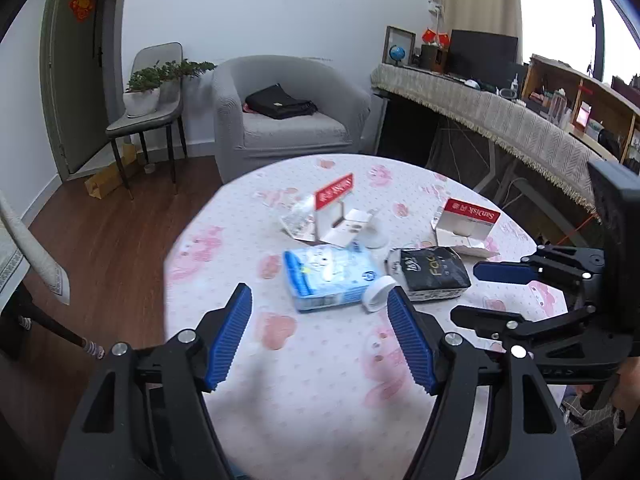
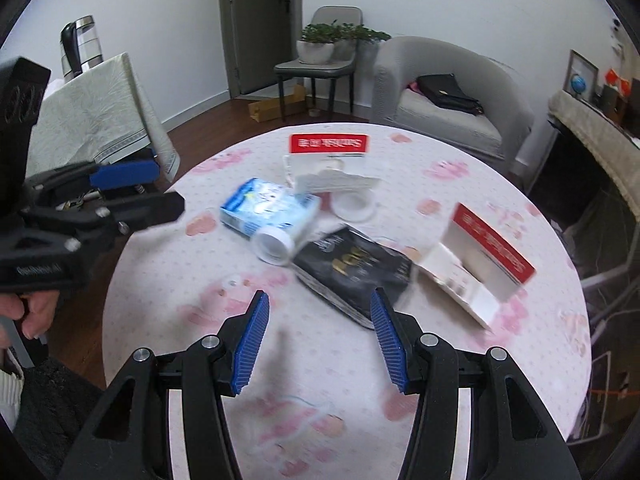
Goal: Collect trash
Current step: 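Move both tools back over the table toward the remaining items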
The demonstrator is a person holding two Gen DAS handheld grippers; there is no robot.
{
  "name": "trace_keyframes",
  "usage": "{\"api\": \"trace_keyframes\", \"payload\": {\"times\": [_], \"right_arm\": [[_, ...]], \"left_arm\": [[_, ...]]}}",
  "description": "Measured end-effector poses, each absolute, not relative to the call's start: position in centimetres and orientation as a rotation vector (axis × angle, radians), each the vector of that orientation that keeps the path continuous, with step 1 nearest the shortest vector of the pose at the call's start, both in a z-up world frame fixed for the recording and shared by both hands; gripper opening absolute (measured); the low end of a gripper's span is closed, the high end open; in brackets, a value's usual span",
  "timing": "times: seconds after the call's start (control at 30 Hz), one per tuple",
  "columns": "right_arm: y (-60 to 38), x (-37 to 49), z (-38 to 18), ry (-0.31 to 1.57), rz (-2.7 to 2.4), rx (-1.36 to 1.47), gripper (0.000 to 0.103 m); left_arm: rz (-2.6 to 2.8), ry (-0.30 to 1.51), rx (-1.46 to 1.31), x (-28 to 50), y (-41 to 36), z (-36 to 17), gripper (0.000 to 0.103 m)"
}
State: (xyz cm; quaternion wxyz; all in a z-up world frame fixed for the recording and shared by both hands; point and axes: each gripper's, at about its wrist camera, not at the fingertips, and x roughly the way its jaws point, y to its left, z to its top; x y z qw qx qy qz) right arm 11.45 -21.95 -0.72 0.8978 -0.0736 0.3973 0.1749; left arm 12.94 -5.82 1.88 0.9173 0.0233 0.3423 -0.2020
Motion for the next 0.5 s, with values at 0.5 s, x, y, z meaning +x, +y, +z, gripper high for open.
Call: {"api": "trace_keyframes", "payload": {"times": [0.5], "right_arm": [[-25.6,11.1,-0.8,0.832,0.348,-0.112,0.054]], "left_arm": [[-0.376,0.821,-0.003,15.7,-10.9,-1.5,0.054]]}}
